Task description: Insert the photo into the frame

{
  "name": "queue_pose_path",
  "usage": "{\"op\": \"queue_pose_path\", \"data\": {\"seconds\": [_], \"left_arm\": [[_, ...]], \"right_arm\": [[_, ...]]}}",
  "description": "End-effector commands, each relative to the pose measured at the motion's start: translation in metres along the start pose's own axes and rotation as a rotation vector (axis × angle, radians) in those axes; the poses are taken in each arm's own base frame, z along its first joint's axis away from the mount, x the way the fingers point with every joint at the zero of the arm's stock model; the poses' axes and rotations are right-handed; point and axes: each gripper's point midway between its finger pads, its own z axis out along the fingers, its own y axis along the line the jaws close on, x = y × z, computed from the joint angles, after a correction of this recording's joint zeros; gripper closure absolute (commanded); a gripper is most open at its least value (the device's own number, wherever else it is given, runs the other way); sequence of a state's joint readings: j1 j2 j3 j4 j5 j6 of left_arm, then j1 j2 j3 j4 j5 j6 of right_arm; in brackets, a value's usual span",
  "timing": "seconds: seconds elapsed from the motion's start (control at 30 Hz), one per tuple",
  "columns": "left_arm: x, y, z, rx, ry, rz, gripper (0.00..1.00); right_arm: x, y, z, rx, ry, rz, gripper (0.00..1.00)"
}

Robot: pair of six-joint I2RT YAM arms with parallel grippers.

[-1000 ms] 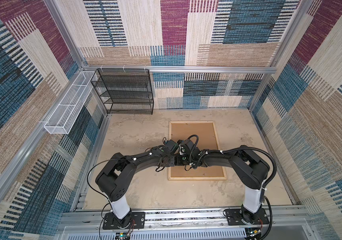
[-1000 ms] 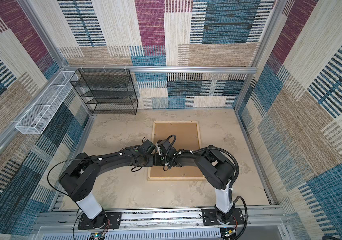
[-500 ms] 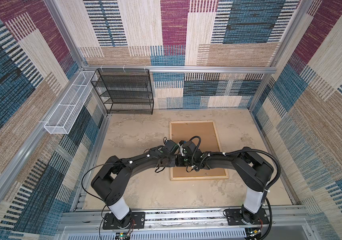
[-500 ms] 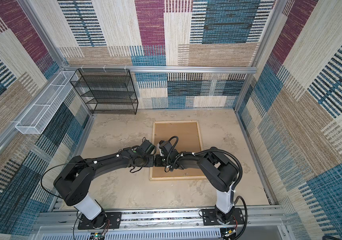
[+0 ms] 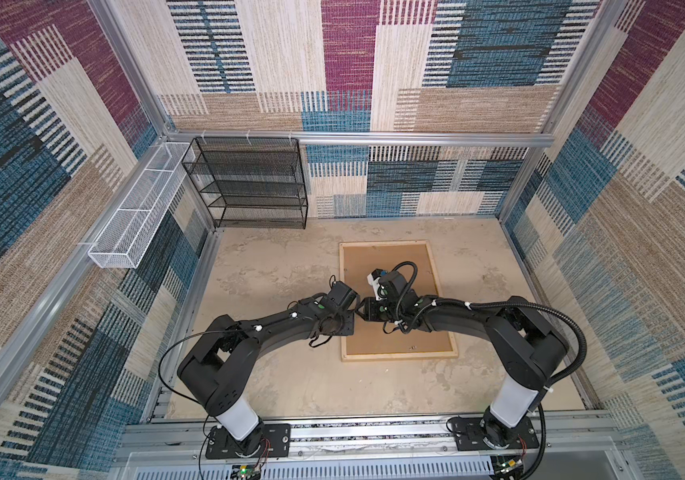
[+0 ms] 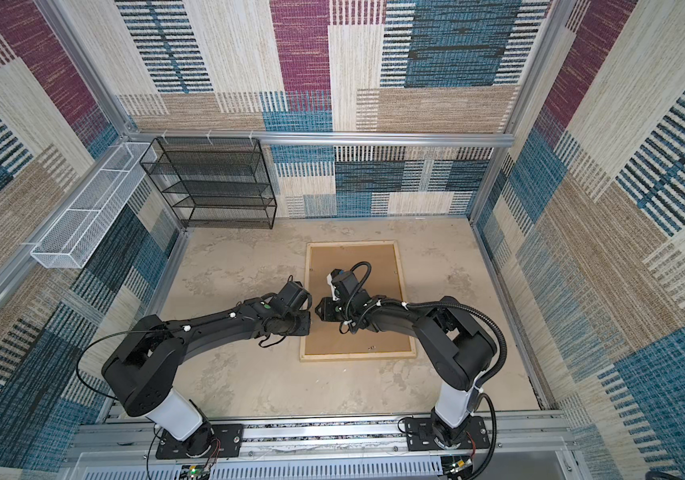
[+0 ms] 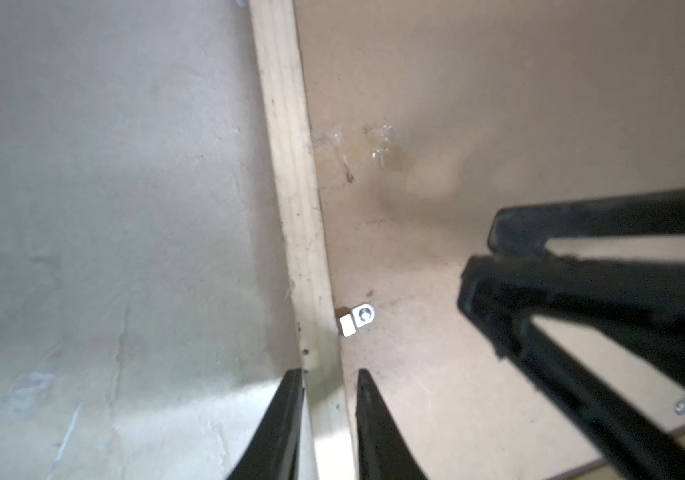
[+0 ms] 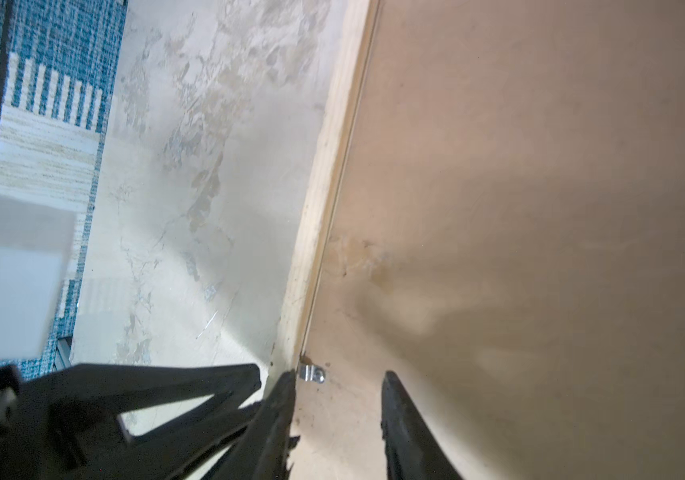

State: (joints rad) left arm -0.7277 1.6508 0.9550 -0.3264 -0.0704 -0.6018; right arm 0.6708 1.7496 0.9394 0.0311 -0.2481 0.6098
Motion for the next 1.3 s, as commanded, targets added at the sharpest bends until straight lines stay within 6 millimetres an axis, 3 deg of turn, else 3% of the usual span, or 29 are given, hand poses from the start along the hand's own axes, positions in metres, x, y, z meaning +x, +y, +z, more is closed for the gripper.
{"op": "queue_pose_path", "data": {"seconds": [0.0, 0.23, 0.53, 0.77, 0.97, 1.13, 1.27], "left_arm": [[0.001, -0.003, 0.003, 0.018, 0.009, 0.016, 0.73], [0.005, 0.003, 0.009, -0.03, 0.034, 0.02, 0.77], [0.0, 0.0, 0.011, -0.028, 0.034, 0.094, 0.83], [-0.024, -0.022, 0.021, 0.031, 0.029, 0.324, 0.85], [-0.05, -0.038, 0.036, 0.153, 0.03, 0.431, 0.85], [-0.062, -0.035, 0.045, 0.201, 0.059, 0.47, 0.84], [-0.075, -0.024, 0.045, 0.179, 0.048, 0.452, 0.77]], "right_arm": [[-0.007, -0.006, -0.006, 0.026, -0.022, -0.017, 0.59], [-0.018, -0.013, -0.014, 0.044, -0.046, -0.016, 0.49], [-0.036, -0.024, -0.023, 0.081, -0.086, -0.034, 0.47], [-0.078, -0.046, -0.04, 0.132, -0.16, -0.053, 0.46], [-0.109, -0.066, -0.042, 0.161, -0.19, -0.051, 0.46], [-0.129, -0.079, -0.037, 0.18, -0.192, -0.051, 0.46], [-0.151, -0.101, -0.036, 0.228, -0.198, -0.058, 0.41]]}}
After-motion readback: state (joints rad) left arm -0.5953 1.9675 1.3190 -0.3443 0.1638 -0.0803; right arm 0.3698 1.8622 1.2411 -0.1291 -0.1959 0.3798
